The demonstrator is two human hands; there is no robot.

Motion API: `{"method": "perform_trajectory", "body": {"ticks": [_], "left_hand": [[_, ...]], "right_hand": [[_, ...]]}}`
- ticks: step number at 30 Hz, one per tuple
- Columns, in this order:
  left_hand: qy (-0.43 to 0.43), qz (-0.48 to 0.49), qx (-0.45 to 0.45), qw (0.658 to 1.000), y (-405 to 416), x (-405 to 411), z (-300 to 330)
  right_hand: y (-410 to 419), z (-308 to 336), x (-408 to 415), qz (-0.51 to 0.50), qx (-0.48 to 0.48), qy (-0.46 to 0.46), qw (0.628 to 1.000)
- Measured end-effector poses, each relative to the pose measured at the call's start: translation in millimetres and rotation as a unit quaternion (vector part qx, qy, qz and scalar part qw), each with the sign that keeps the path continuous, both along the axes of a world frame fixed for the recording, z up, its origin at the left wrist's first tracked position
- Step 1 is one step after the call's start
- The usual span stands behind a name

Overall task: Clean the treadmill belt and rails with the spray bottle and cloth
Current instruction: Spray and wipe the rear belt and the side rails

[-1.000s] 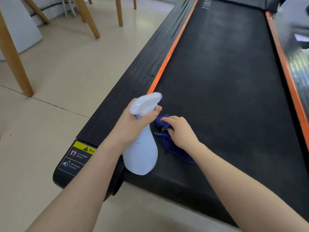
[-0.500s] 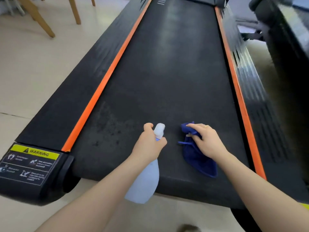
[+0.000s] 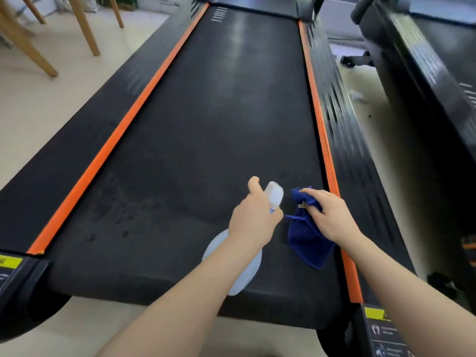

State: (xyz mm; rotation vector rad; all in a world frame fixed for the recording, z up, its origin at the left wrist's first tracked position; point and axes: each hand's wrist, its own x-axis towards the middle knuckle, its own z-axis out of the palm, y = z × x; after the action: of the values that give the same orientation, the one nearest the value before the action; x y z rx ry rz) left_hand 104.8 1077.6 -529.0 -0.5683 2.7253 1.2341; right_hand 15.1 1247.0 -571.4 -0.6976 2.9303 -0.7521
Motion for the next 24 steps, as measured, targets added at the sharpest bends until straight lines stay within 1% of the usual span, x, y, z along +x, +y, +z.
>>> {"method": "perform_trajectory", "body": {"ticks": [2,3,6,9,11,13,14,16,18,19,20,21,22,23,24], "left_hand": [[-0.020,0.004,-0.021,1.000,12,-13,-1],[-0.035,0.012,-0.017,0.999,14,-17,-3],[-0.056,0.051,0.033,0.997,2,-18,-9],[-0.035,0.061,0.060,0.996,-20,-12,-7],[-0.004,0.061,0.059,0.996,-31,-6,-1],[0.032,0.070,0.038,0.996,-44,-4,4],[0.049,0.089,0.037,0.994,-55,-5,3],[0.076,0.127,0.047,0.988,-74,-6,2],[0.085,0.153,0.049,0.983,-91,-6,0],[0.088,0.163,0.054,0.981,-97,-5,-1],[0.091,0.173,0.063,0.979,-103,-4,-3],[0.097,0.184,0.071,0.976,-108,-3,-5],[0.101,0.195,0.077,0.972,-113,-2,-9],[0.104,0.206,0.076,0.970,-118,0,-13],[0.109,0.208,0.071,0.969,-123,1,-16]], "right_hand": [[2,-4,-3,-0.004,-0.011,0.003,1.000],[4,-9,-3,-0.009,-0.011,-0.001,1.000],[9,-25,-7,-0.018,-0.008,-0.008,1.000],[-3,-35,-11,-0.032,-0.003,0.007,0.999],[-30,-43,-4,0.034,0.014,0.045,0.998],[-68,-50,8,0.136,0.045,0.086,0.986],[-89,-52,12,0.178,0.040,0.088,0.979],[-123,-53,14,0.229,0.021,0.087,0.969],[-146,-58,3,0.270,0.022,0.113,0.956],[-154,-59,-8,0.261,0.021,0.118,0.958],[-162,-57,-20,0.215,0.018,0.105,0.971],[-168,-56,-32,0.140,0.016,0.083,0.986],[-174,-54,-40,0.073,0.011,0.071,0.995],[-180,-54,-42,0.050,0.007,0.069,0.996],[-183,-54,-38,0.075,-0.002,0.085,0.994]]}}
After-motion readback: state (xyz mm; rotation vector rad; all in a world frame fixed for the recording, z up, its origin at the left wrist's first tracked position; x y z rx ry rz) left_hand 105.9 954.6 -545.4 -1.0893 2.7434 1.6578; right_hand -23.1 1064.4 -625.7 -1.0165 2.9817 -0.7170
